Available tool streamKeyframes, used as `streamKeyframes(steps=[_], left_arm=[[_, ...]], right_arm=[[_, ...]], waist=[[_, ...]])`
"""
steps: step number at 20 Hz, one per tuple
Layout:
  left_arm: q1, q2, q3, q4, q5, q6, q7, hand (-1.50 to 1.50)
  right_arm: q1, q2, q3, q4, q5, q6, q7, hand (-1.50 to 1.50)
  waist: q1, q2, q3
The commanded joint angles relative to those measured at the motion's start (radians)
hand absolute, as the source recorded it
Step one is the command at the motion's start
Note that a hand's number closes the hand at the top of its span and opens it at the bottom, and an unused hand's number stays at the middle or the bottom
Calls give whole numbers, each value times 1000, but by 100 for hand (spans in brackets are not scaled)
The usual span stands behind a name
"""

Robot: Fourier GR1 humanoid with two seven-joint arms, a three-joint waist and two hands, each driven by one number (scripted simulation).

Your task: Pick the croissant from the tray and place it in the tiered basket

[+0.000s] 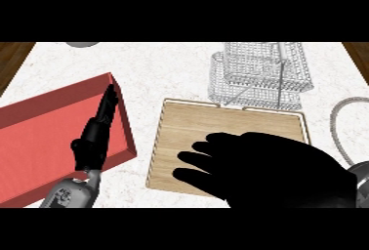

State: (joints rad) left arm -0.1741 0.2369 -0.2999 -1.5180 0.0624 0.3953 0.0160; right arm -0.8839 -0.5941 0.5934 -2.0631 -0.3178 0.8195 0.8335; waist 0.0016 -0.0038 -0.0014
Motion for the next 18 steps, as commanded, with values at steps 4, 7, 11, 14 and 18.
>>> streamKeyframes(steps=[4,7,11,14,18], left_arm=[[2,-27,10,37,-13,-10,-43,0],[-20,-20,25,27,-19,-17,-6,0],[-38,-6,46,-9,-31,-10,46,0],[12,-20,46,33,-20,-45,-44,0],[10,-56,28,32,-52,-24,-24,0]], right_arm=[[-18,-13,112,-10,22,48,155,-150],[-41,-9,105,18,17,61,169,-150],[-29,-40,102,6,71,86,139,-150],[-28,-44,78,47,146,144,51,-150],[29,-27,93,-3,234,153,56,-150]], waist=[[-5,0,0],[-3,0,0],[0,1,1],[5,5,1],[0,3,1]])
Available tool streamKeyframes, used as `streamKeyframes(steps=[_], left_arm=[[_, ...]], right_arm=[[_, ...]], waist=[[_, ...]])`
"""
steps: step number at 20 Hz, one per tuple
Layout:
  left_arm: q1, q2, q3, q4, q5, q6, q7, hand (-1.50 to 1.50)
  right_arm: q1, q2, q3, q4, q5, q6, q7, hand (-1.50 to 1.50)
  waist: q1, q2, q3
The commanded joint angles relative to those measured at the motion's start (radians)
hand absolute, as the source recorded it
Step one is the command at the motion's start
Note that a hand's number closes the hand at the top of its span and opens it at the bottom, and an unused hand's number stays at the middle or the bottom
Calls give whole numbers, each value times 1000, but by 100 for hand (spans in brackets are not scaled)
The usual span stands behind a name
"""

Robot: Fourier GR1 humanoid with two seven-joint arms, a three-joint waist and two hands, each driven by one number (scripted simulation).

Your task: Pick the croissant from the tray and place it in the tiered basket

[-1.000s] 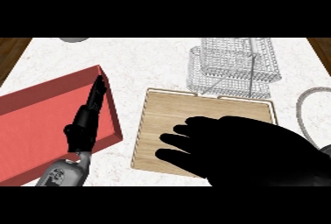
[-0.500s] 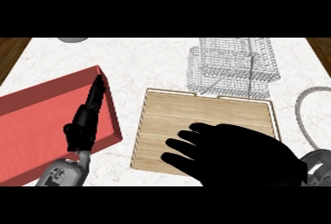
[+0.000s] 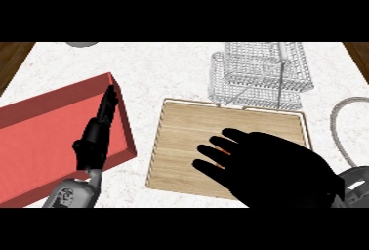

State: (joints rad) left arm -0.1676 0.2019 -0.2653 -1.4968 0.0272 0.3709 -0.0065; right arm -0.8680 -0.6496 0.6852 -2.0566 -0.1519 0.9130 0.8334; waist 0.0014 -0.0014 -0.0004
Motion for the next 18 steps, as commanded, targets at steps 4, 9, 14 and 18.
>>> streamKeyframes(steps=[4,9,14,18], left_arm=[[7,-3,27,-16,-5,-28,6,0],[-29,-39,33,36,-18,-31,-7,0],[-1,-27,39,-39,-33,-50,39,0],[55,-56,7,-65,-64,-37,33,0]], right_arm=[[74,73,47,-68,143,91,32,-150],[63,137,73,8,348,134,-122,-150],[132,112,8,1,468,146,-188,-150],[158,100,-17,55,586,108,-294,-150]], waist=[[-1,0,0],[4,4,1],[3,2,1],[6,3,1]])
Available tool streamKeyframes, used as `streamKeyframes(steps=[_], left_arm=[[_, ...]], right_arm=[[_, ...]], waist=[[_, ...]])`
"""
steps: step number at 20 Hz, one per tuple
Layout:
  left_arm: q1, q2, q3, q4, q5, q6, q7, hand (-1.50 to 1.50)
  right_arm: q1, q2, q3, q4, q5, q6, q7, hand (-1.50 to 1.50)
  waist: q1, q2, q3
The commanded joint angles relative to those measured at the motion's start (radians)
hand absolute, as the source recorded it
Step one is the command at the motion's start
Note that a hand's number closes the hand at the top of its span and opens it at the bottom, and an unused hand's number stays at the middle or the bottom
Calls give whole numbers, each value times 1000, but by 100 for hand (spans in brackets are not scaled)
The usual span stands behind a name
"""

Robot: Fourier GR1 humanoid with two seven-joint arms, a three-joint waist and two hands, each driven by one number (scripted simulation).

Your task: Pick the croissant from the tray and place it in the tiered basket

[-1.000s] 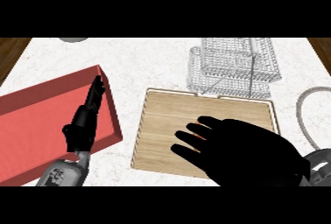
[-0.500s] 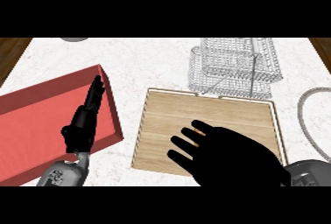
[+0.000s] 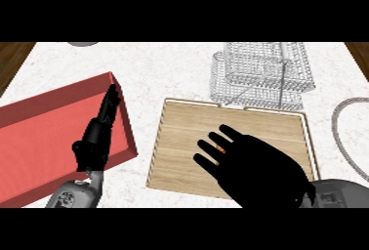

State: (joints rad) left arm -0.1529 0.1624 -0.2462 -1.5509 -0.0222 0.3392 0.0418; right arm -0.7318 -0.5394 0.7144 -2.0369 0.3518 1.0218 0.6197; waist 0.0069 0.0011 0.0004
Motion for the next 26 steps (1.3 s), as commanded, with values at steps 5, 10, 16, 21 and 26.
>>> streamKeyframes(steps=[5,10,16,21,26], left_arm=[[-37,-5,63,26,8,-44,2,0],[-30,15,93,9,15,-81,-4,0],[-32,-62,56,22,-75,-17,25,0],[-34,-64,81,71,-54,-69,-34,0],[-42,-53,124,91,-40,-108,-37,0]], right_arm=[[87,-49,-78,42,156,23,-187,-150],[98,18,5,180,305,-85,-309,-150],[146,73,-83,110,314,33,-327,-150],[122,94,-35,272,444,-72,-469,-150],[168,125,-66,252,491,-26,-472,-150]], waist=[[-5,-1,0],[3,1,0],[-6,-2,-1],[-2,0,-1],[-6,-1,-1]])
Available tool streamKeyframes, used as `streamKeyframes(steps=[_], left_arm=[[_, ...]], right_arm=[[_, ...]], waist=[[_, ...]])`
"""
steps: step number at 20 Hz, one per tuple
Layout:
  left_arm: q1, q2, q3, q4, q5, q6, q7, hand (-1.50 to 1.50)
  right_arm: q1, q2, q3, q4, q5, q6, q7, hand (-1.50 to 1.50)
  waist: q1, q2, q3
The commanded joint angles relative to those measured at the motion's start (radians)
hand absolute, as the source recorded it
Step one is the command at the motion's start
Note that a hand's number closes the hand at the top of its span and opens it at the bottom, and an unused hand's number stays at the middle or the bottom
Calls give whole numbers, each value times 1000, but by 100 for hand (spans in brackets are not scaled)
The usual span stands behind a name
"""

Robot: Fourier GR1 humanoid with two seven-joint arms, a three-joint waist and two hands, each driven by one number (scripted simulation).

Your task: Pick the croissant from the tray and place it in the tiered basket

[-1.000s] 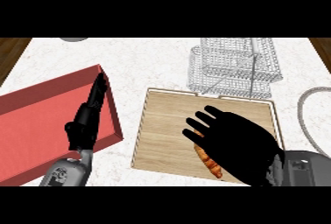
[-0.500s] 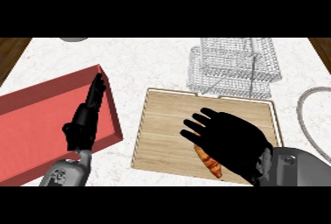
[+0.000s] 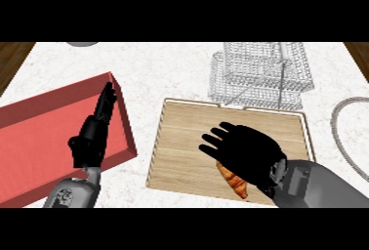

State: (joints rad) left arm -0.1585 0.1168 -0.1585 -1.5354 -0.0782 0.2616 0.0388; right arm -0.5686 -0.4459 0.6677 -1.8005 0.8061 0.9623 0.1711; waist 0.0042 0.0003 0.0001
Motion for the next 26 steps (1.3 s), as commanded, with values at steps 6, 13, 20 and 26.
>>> streamKeyframes(steps=[6,13,20,26], left_arm=[[19,-18,30,0,-5,-26,-22,0],[-30,-37,35,1,-30,-40,23,0],[13,-28,59,-14,-41,-61,-2,0],[-10,-57,70,-8,-41,-60,5,0]], right_arm=[[35,99,34,72,131,35,-13,-150],[57,119,37,158,230,-57,-110,-150],[110,126,-7,169,293,-72,-160,-150],[91,177,-69,159,308,-8,-195,-150]], waist=[[0,0,0],[0,1,0],[-1,0,0],[-1,0,0]])
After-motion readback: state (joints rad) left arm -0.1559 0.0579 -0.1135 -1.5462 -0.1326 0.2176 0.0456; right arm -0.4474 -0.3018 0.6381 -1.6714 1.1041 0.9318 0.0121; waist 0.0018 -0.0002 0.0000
